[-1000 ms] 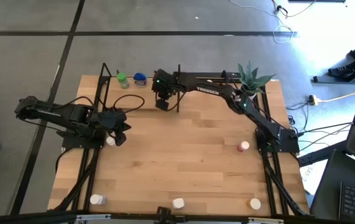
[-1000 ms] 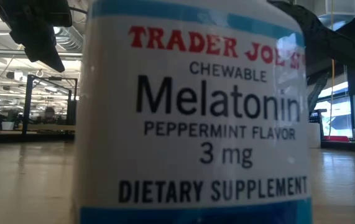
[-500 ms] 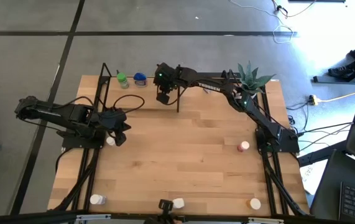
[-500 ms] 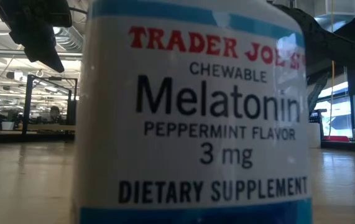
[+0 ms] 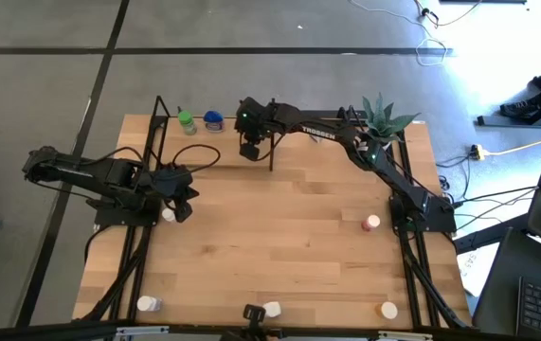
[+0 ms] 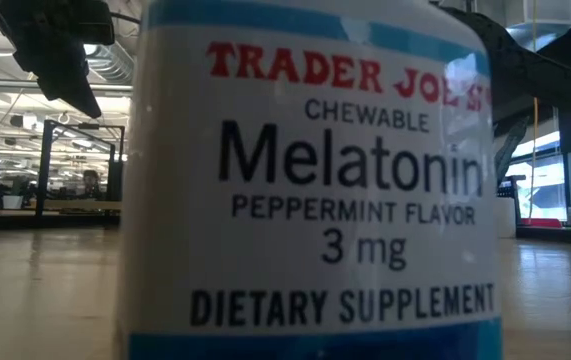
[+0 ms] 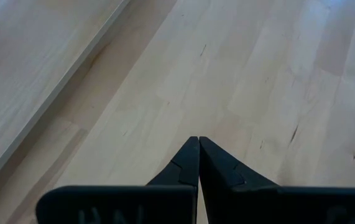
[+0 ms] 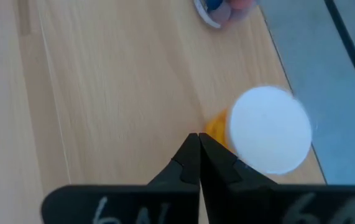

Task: Pick and place medicine bottles onto shelf by color
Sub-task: Put the orange pill bottle on the shelf

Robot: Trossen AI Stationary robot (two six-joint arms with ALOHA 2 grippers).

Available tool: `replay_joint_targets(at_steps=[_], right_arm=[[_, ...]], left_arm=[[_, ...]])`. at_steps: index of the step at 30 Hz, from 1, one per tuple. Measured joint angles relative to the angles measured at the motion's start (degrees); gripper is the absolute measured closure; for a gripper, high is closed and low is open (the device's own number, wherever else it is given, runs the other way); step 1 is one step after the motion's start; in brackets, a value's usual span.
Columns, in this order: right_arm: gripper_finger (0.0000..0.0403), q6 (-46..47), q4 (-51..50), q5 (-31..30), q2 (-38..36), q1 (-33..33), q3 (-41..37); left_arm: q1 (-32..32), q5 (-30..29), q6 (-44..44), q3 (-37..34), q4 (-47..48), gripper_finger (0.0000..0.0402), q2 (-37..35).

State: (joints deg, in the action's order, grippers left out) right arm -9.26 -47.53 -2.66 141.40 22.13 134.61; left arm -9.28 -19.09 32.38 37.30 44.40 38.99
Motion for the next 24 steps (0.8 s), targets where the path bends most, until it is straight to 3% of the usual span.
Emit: replay_joint_targets(at_steps=[8, 24], right_arm=[[0.0402, -0.34, 0.20, -2.82, 0.00, 0.14, 0.00], [0.0402, -0.54, 1.92, -2.82, 0.00, 1.70, 0.00]], left_arm=[[0.00, 0.00, 0.00, 0.00, 0.02, 0.0401, -0.01], [0.00, 0.00, 0.00, 0.00, 0.02, 0.0401, 0.00]])
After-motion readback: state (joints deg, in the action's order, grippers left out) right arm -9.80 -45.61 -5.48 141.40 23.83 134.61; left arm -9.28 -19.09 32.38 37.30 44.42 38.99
